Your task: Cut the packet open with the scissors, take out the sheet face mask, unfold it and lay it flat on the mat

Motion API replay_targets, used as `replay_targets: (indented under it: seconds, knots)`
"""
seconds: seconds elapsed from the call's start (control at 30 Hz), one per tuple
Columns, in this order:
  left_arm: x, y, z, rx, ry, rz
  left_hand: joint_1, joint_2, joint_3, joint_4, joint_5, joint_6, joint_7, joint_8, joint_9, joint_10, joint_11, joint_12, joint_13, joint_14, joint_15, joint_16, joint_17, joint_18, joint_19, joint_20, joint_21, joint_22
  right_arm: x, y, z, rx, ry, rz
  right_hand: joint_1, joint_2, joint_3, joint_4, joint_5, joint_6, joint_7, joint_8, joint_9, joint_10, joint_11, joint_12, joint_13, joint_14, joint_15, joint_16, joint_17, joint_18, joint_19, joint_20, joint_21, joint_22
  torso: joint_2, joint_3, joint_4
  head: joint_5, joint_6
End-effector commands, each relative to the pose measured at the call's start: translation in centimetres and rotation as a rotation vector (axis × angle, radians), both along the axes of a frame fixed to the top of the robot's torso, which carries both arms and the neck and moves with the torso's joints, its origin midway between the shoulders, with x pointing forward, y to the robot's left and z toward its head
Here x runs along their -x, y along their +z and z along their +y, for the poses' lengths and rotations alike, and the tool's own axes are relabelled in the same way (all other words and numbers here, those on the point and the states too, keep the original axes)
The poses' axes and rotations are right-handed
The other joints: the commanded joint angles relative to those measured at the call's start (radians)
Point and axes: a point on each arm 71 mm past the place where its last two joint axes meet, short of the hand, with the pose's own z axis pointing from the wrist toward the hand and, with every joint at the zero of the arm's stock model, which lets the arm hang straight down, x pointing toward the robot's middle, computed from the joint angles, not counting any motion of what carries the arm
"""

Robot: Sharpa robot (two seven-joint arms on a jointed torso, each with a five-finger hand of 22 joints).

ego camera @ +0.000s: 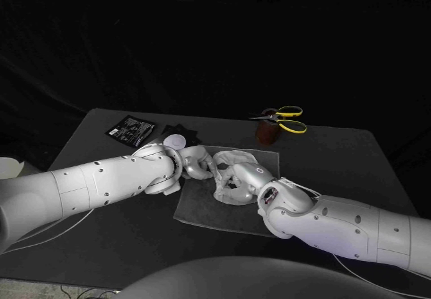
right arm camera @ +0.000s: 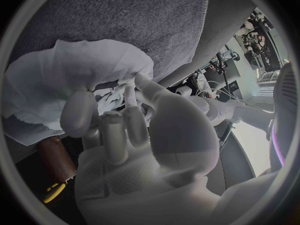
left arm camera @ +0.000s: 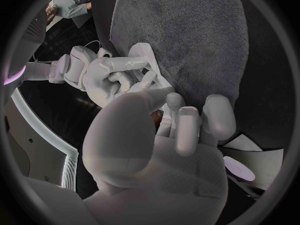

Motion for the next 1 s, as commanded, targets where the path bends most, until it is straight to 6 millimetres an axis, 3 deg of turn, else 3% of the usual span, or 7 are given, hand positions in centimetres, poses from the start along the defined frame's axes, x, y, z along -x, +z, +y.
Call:
replay_targets:
  seconds: [0.03, 0.3, 0.6, 0.87, 0.93, 1.0]
  knots:
    - [0.29, -0.38, -0.02, -0.016, -0.012, 0.028, 0.011, 0.002, -0.006, -0.001, 0.004, -0.001, 0.007, -0.006, 0.000, 0.007, -0.001, 0.002, 0.002, 0.035, 0.006, 0.002, 0.059, 0.006, -0.001, 0.008, -0.001, 0.001, 0.01, -0.07, -0.01, 0.022, 0.003, -0.007, -0.001, -0.008, -0.007, -0.003, -0.007, 0.001, 0.006, -0.004, -0.002, 0.007, -0.001, -0.008, 0.124, 0.089, 0.001, 0.001, 0.187, 0.009, -0.002, 0.003, -0.003, 0.139, -0.001, -0.0003, 0.0004, -0.001, 0.000]
    - [0.31, -0.37, -0.06, -0.015, -0.012, 0.028, 0.011, 0.002, -0.006, -0.001, 0.004, -0.001, 0.007, -0.006, 0.000, 0.007, -0.001, 0.002, 0.002, 0.035, 0.006, 0.002, 0.059, 0.006, -0.001, 0.008, -0.001, 0.001, -0.20, -0.34, -0.02, 0.035, -0.002, -0.005, -0.001, -0.008, -0.009, 0.000, -0.011, 0.005, 0.005, -0.002, -0.001, 0.007, -0.001, -0.008, 0.124, 0.089, 0.002, 0.001, 0.186, 0.009, -0.002, 0.003, -0.003, 0.138, 0.000, -0.0003, 0.0001, 0.001, 0.000]
    - [0.36, -0.35, -0.23, -0.012, -0.014, 0.030, 0.014, 0.003, -0.009, -0.001, 0.004, 0.002, 0.008, -0.010, -0.003, 0.004, 0.000, 0.005, 0.004, 0.034, 0.007, 0.002, 0.058, 0.006, -0.002, 0.009, -0.002, 0.001, -0.42, -0.70, 0.35, 0.044, -0.016, -0.005, -0.006, 0.015, -0.009, 0.019, -0.013, 0.021, -0.002, 0.005, 0.000, 0.007, -0.006, -0.008, 0.125, 0.090, -0.001, 0.002, 0.189, 0.009, -0.002, 0.002, -0.002, 0.139, 0.000, -0.0004, 0.0004, -0.001, 0.000]
    - [0.40, -0.35, -0.30, -0.012, -0.013, 0.033, 0.015, 0.004, -0.009, -0.001, 0.004, 0.003, 0.008, -0.011, -0.004, 0.003, 0.000, 0.005, 0.004, 0.034, 0.007, 0.001, 0.057, 0.006, -0.002, 0.009, -0.002, 0.000, -0.42, -0.90, 0.44, 0.064, -0.014, 0.003, -0.005, 0.020, -0.011, 0.028, -0.005, 0.038, -0.010, 0.015, 0.004, 0.014, -0.013, 0.004, 0.133, 0.090, -0.006, 0.002, 0.189, 0.009, 0.000, -0.001, 0.001, 0.140, 0.000, -0.0001, -0.0001, 0.000, 0.000]
    - [0.40, -0.35, -0.30, -0.012, -0.013, 0.033, 0.015, 0.004, -0.009, -0.001, 0.004, 0.004, 0.008, -0.011, -0.004, 0.004, 0.000, 0.006, 0.005, 0.034, 0.007, 0.002, 0.057, 0.006, -0.002, 0.009, -0.002, 0.001, -0.40, -0.92, 0.47, 0.068, -0.012, 0.004, 0.005, 0.025, -0.005, 0.027, 0.011, 0.043, -0.014, 0.019, 0.005, 0.017, -0.017, 0.009, 0.137, 0.090, -0.010, 0.003, 0.190, 0.009, 0.001, -0.003, 0.004, 0.140, 0.000, -0.0002, -0.0002, 0.000, 0.000]
    - [0.39, -0.35, -0.29, -0.012, -0.012, 0.033, 0.015, 0.004, -0.009, -0.001, 0.004, 0.004, 0.008, -0.011, -0.004, 0.004, 0.000, 0.006, 0.005, 0.034, 0.007, 0.002, 0.057, 0.006, -0.002, 0.009, -0.002, 0.001, -0.38, -0.92, 0.49, 0.070, -0.010, 0.004, 0.033, 0.045, 0.018, 0.018, 0.015, 0.050, -0.020, 0.024, 0.006, 0.020, -0.022, 0.015, 0.142, 0.090, -0.014, 0.003, 0.191, 0.009, 0.002, -0.007, 0.006, 0.141, 0.000, -0.0001, 0.0000, 0.000, 0.000]
